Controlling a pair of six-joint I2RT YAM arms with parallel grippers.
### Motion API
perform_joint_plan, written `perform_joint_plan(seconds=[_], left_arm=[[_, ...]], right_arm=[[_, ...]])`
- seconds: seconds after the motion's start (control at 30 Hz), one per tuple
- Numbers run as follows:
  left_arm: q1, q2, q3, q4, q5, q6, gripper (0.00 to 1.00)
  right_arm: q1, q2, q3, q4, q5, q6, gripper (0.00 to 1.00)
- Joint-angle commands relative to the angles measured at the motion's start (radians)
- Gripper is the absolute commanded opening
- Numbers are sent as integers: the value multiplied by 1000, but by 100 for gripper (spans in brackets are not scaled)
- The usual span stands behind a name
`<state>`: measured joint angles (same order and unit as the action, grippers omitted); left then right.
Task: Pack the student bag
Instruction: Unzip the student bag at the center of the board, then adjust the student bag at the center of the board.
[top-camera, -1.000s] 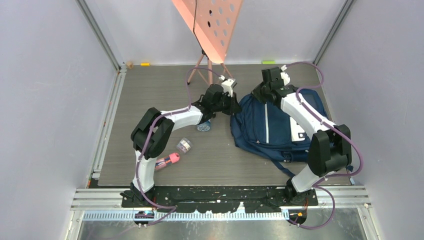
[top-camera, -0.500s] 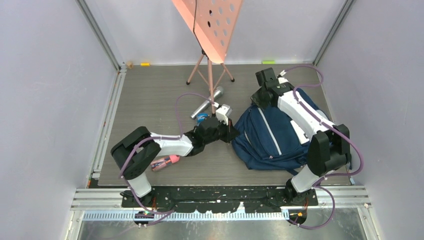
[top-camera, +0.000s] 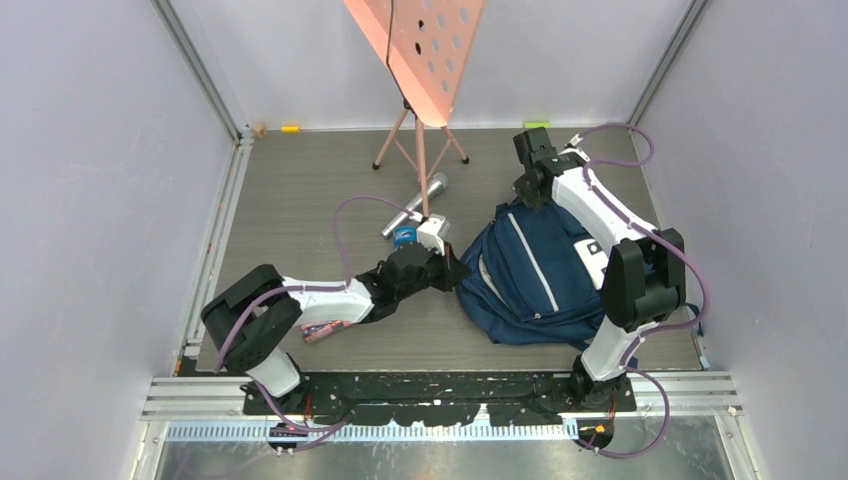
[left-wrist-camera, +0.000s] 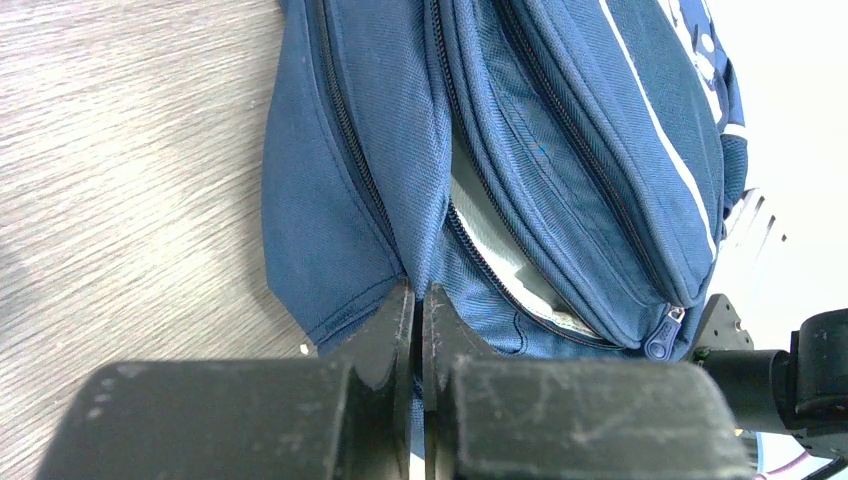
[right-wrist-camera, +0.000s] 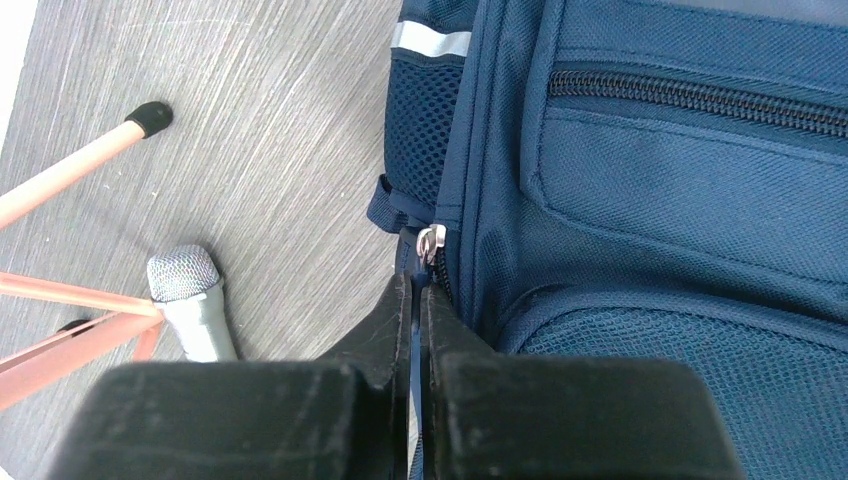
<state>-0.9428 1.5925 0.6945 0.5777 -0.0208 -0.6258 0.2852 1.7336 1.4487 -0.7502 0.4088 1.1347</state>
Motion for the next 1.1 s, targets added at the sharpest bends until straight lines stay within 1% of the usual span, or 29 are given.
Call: perform_joint_plan(seconds=[0.0, 0.1, 0.17, 0.2, 0.23, 0.27, 0.3, 0.33, 0.37, 0.4, 0.43, 0.5, 0.57, 0.63, 0.73, 0.87, 0.93, 1.03, 1.07], left_arm=[[-5, -63, -27, -146, -21, 15, 0], [0, -62, -19, -147, -19, 6, 0], [14, -54, 4, -162, 3, -5, 0], [24, -49, 19, -176, 15, -10, 0], [35, -43, 34, -191, 66, -15, 0], [47, -39, 47, -197, 86, -20, 0], [62, -35, 59, -202, 106, -23, 0], [76, -32, 72, -207, 119, -23, 0], [89, -31, 82, -214, 131, -21, 0], [103, -31, 92, -216, 142, -18, 0], [117, -28, 103, -218, 157, -14, 0], [144, -20, 123, -220, 195, -7, 0], [172, -7, 137, -204, 246, -3, 0], [194, 9, 157, -204, 292, 3, 0], [216, 26, 180, -215, 323, 15, 0], [229, 41, 197, -215, 348, 20, 0], [230, 47, 200, -208, 351, 17, 0], [231, 54, 200, -198, 355, 12, 0], [230, 55, 200, -197, 355, 11, 0]], right_arm=[[-116, 2, 50, 83, 300, -65, 2], [-142, 9, 56, 84, 270, -85, 5], [-147, 4, 58, 102, 212, -127, 11], [-147, -9, 51, 129, 162, -146, 16], [-147, -19, 45, 149, 133, -198, 19], [-147, -43, 32, 188, 68, -260, 34], [-147, -74, 27, 214, 36, -289, 54], [-147, -92, 11, 228, -31, -353, 62], [-147, -129, 1, 251, -105, -382, 72], [-147, -153, -26, 263, -143, -444, 75], [-144, -202, -44, 286, -217, -474, 83], [-128, -282, -99, 296, -293, -554, 90], [-93, -354, -148, 274, -329, -636, 92], [-29, -417, -204, 241, -336, -703, 93], [118, -472, -240, 171, -304, -775, 93], [294, -502, -274, 68, -161, -801, 93], [364, -497, -289, 35, -65, -802, 93], [465, -483, -319, 4, 39, -799, 93], [479, -472, -324, 0, 82, -798, 93]])
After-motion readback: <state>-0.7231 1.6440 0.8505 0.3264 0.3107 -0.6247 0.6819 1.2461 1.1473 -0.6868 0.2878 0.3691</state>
